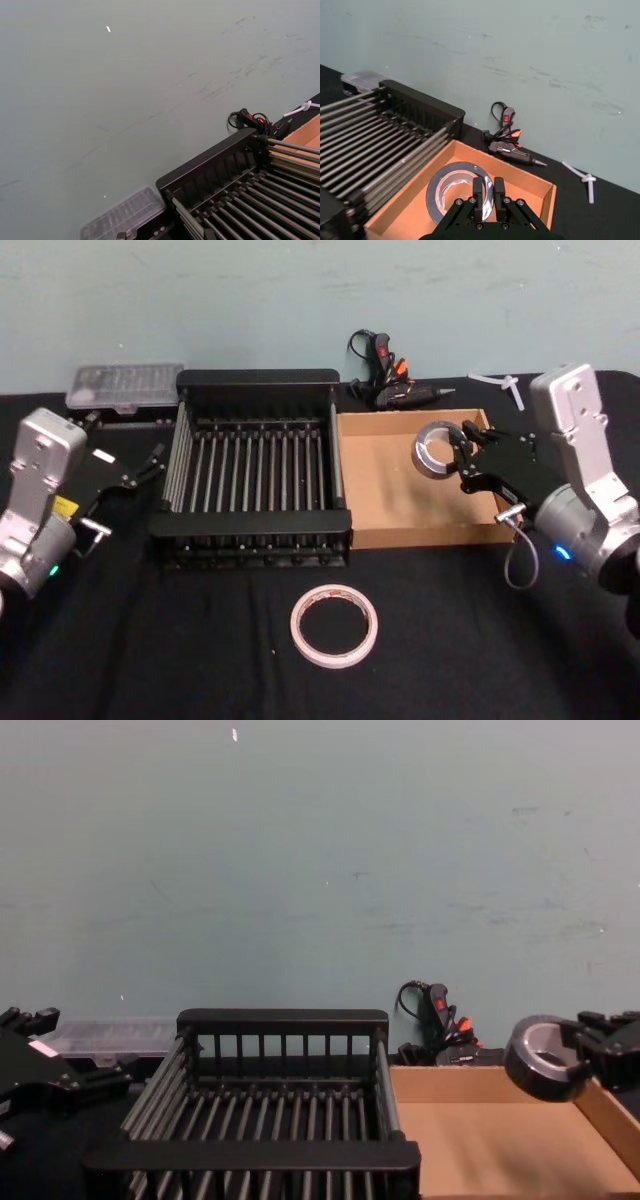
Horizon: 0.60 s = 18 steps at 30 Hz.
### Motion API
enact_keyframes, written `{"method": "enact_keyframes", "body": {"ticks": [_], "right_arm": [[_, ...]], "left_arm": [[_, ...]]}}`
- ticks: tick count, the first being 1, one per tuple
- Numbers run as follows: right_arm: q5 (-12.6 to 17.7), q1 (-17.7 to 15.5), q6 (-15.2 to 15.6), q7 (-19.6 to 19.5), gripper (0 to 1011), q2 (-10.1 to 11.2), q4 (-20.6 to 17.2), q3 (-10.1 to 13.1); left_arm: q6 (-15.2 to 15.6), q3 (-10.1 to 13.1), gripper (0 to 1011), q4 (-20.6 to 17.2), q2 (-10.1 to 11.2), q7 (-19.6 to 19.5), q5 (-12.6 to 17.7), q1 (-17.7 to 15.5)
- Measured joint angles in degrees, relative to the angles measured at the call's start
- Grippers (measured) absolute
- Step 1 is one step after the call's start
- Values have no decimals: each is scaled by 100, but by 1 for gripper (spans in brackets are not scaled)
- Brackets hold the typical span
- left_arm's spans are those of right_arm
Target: Pick up the white tape and place it into the black box , Pick up the silver tape and place it into the brown box.
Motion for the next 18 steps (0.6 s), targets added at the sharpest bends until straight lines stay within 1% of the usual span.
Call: {"method": "enact_keyframes", "body": {"ticks": [1, 2, 3, 4, 5, 7, 8, 10, 11, 18], "right_arm": [[-88, 74, -133, -27, 135, -56, 149, -34], [-88, 74, -133, -27, 135, -56, 149, -34], [-176, 145, -270, -54, 135, -105, 306, -60], [-209, 171, -324, -63, 135, -125, 361, -70], [-280, 246, -447, -82, 135, -180, 525, -88], [-349, 317, -559, -98, 135, -235, 686, -104], [-404, 386, -647, -115, 135, -290, 839, -119], [-457, 445, -718, -125, 135, -340, 981, -130], [-501, 503, -768, -129, 135, -383, 1121, -141], [-682, 698, -898, -131, 136, -556, 1650, -166]], "left_arm": [[0, 0, 1001, 0, 0, 0, 0, 0], [0, 0, 1001, 0, 0, 0, 0, 0], [0, 0, 1001, 0, 0, 0, 0, 0], [0, 0, 1001, 0, 0, 0, 0, 0], [0, 1, 1001, 0, 0, 0, 0, 0], [0, 0, 1001, 0, 0, 0, 0, 0], [0, 0, 1001, 0, 0, 0, 0, 0], [0, 0, 1001, 0, 0, 0, 0, 0], [0, 0, 1001, 0, 0, 0, 0, 0], [0, 0, 1001, -1, 0, 0, 0, 0]]}}
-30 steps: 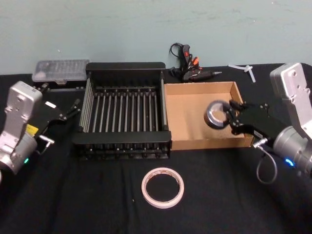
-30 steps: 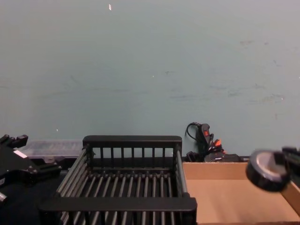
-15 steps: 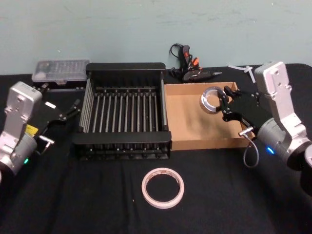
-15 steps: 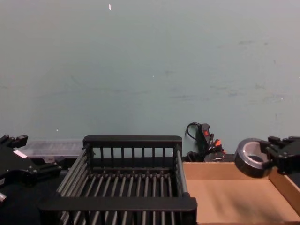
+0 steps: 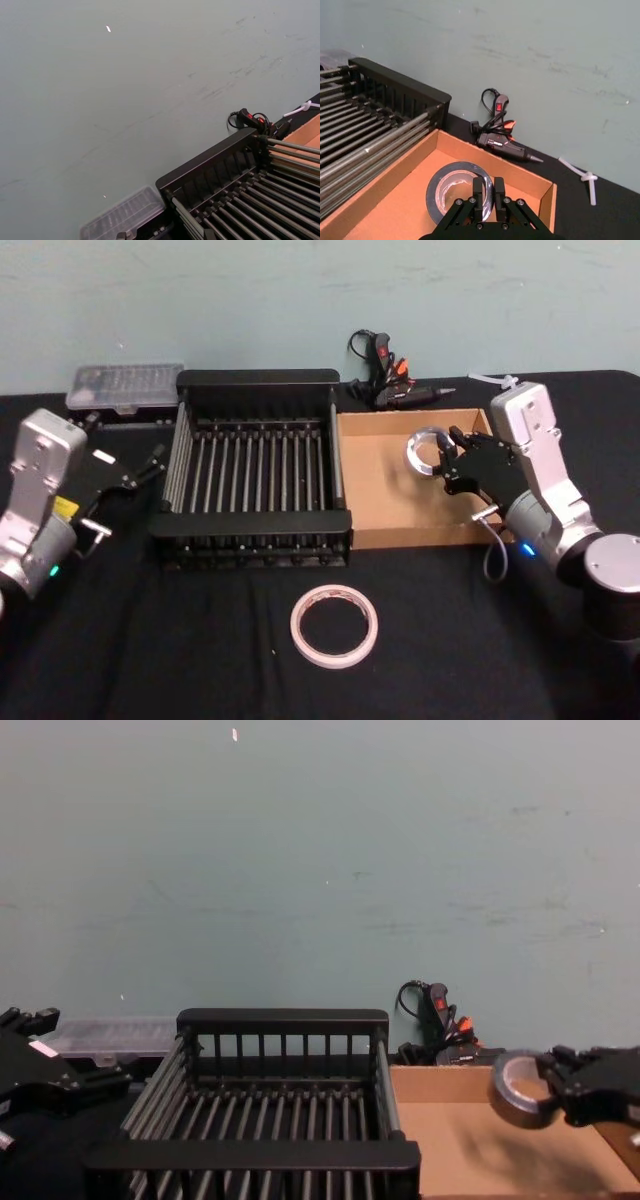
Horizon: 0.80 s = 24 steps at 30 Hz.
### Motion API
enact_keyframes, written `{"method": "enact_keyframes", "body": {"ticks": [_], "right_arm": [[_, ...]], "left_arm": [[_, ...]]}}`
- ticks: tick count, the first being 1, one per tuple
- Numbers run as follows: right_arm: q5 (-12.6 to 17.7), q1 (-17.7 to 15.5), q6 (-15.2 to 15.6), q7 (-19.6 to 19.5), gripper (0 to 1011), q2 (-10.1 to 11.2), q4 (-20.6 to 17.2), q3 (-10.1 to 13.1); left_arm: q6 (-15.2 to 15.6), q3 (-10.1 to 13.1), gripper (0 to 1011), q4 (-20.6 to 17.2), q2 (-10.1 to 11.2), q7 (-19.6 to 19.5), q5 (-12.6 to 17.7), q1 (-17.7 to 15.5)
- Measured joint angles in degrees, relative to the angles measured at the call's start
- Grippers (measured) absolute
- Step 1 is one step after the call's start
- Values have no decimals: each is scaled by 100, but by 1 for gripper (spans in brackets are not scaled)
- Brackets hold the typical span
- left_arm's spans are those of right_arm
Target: Pick up the white tape and place it into the black box , Pick up the silver tape and place it into the brown box.
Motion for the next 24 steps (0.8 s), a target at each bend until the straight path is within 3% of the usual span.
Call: {"method": "enact_keyframes", "body": {"ticks": [6, 19, 24], "right_arm": [[-110, 85, -17, -4, 135, -109, 272, 25], [-100, 74, -13, -3, 139, -92, 231, 27], [-91, 69, -11, -3, 254, -88, 219, 26]], "left_arm": [[0, 0, 1001, 0, 0, 0, 0, 0], [0, 0, 1001, 0, 0, 0, 0, 0], [0, 0, 1001, 0, 0, 0, 0, 0]]}}
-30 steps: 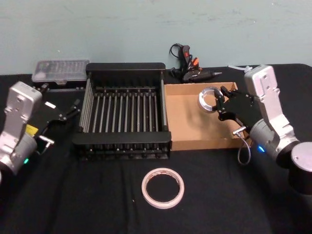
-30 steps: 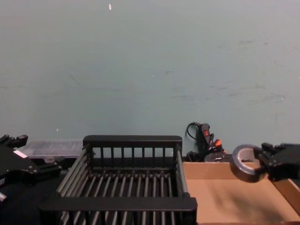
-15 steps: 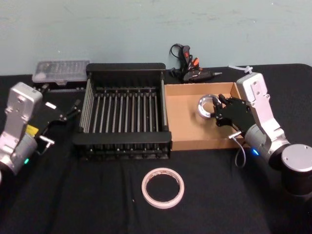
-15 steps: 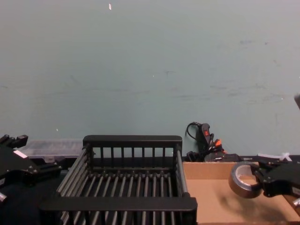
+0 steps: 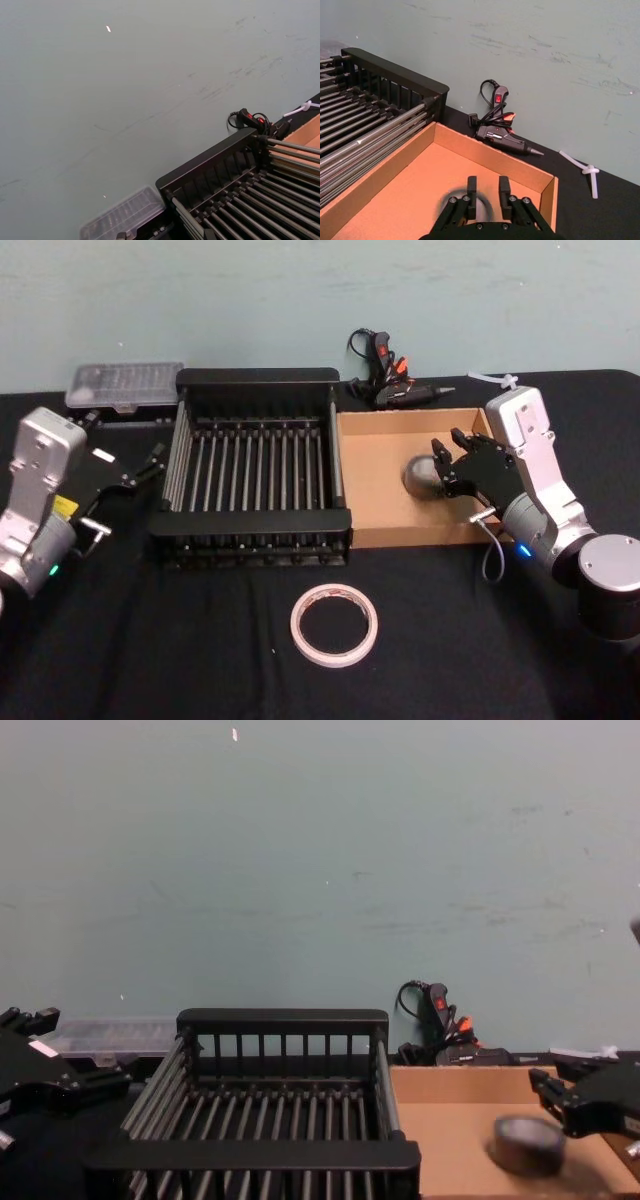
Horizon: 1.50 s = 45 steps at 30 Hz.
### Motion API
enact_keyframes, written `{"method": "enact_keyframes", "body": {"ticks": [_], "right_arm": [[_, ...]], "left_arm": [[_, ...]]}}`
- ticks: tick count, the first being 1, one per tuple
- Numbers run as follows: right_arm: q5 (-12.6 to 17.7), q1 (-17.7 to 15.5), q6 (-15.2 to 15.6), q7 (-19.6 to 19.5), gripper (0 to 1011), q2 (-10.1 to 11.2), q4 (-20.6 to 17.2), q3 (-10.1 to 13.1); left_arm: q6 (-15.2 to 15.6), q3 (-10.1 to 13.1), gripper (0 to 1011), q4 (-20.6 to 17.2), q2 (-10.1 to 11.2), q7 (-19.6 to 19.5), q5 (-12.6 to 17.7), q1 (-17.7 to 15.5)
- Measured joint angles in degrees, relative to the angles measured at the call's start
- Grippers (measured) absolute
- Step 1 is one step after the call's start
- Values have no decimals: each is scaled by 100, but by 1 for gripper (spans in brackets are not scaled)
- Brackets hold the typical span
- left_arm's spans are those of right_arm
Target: Pick up the white tape and place it into the black box , Pick up the silver tape and place it into the brown box.
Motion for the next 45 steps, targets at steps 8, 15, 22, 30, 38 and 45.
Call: {"method": "enact_keyframes", "body": {"ticks": [8, 15, 22, 30, 38, 45], "right_arm": [[8, -3, 3, 0, 523, 4, -9, 0], [12, -7, 6, 0, 741, 7, -14, 0], [17, -10, 7, 0, 937, 9, -19, 0], [17, -10, 7, 0, 1002, 9, -20, 0], [16, -10, 7, 0, 1002, 10, -20, 0], [29, -128, 55, 85, 1002, -7, -182, 116]], "left_arm": [[0, 0, 1001, 1, 0, 0, 0, 0], [0, 0, 1001, 0, 0, 0, 0, 0], [0, 0, 1001, 0, 0, 0, 0, 0], [0, 0, 1001, 0, 0, 0, 0, 0], [0, 0, 1001, 0, 0, 0, 0, 0], [0, 0, 1001, 0, 0, 0, 0, 0]]}}
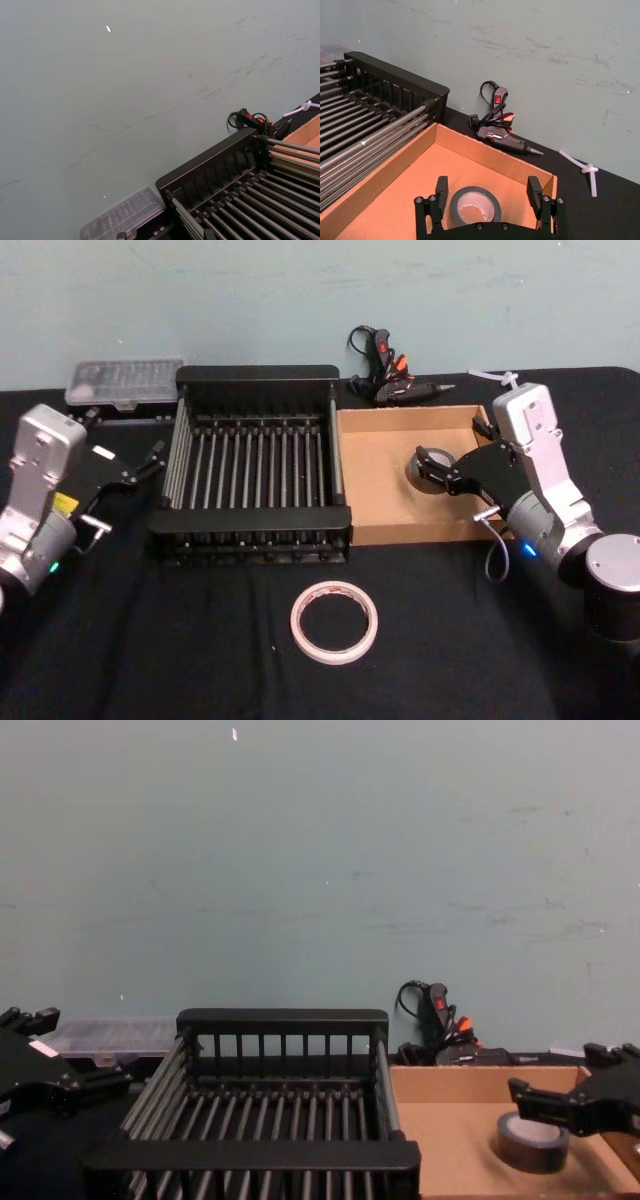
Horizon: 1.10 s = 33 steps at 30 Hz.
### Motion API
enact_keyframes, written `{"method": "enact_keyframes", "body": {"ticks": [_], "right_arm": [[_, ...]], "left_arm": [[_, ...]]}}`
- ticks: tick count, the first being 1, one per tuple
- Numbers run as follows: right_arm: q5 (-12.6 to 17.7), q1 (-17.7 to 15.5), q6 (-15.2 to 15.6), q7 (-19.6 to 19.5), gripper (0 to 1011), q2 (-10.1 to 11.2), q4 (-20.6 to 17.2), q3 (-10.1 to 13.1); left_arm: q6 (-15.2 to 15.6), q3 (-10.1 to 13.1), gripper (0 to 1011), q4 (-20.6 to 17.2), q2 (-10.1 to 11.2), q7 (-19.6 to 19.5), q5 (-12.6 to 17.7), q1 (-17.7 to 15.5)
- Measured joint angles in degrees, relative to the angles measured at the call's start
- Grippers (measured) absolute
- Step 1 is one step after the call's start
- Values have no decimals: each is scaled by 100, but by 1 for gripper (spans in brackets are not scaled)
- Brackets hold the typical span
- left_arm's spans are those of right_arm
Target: Pick up the white tape and place it into the black box , Pick up the silver tape and place it into the brown box.
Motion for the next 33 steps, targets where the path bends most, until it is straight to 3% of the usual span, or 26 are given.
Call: {"method": "enact_keyframes", "body": {"ticks": [13, 23, 33], "right_arm": [[187, -580, 574, 270, 1002, 127, -1014, 221], [394, -1211, 1447, 562, 1002, 466, -2059, 287], [534, -1677, 1859, 789, 1002, 825, -2794, 226]], "left_arm": [[0, 0, 1001, 0, 0, 0, 0, 0], [0, 0, 1001, 0, 0, 0, 0, 0], [0, 0, 1001, 0, 0, 0, 0, 0]]}}
